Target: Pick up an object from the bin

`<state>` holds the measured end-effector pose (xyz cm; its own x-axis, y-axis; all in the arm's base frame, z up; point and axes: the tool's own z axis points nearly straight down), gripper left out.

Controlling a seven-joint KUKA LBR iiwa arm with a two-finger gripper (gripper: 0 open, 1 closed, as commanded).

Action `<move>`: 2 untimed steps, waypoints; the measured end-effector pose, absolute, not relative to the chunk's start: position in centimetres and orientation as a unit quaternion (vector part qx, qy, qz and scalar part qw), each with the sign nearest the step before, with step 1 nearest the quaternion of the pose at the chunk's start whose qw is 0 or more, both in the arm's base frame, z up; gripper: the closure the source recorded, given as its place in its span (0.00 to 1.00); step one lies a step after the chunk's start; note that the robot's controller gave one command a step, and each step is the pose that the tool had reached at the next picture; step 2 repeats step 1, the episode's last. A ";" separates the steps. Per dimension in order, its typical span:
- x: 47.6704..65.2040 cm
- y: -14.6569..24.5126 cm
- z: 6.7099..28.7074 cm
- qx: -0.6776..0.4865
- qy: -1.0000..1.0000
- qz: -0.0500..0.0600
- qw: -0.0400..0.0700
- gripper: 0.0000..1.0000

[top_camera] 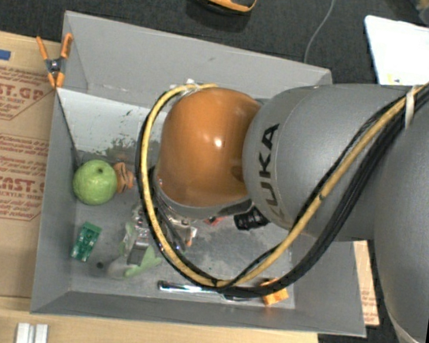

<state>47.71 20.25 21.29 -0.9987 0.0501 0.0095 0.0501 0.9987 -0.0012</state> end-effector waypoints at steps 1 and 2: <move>47.7 20.2 25.4 -0.025 -1.000 0.001 0.006 1.00; 47.7 20.2 25.4 -0.025 -1.000 0.001 0.006 1.00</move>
Offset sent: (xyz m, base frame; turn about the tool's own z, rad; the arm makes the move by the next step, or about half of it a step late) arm -0.0010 -0.0005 0.0237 -0.0001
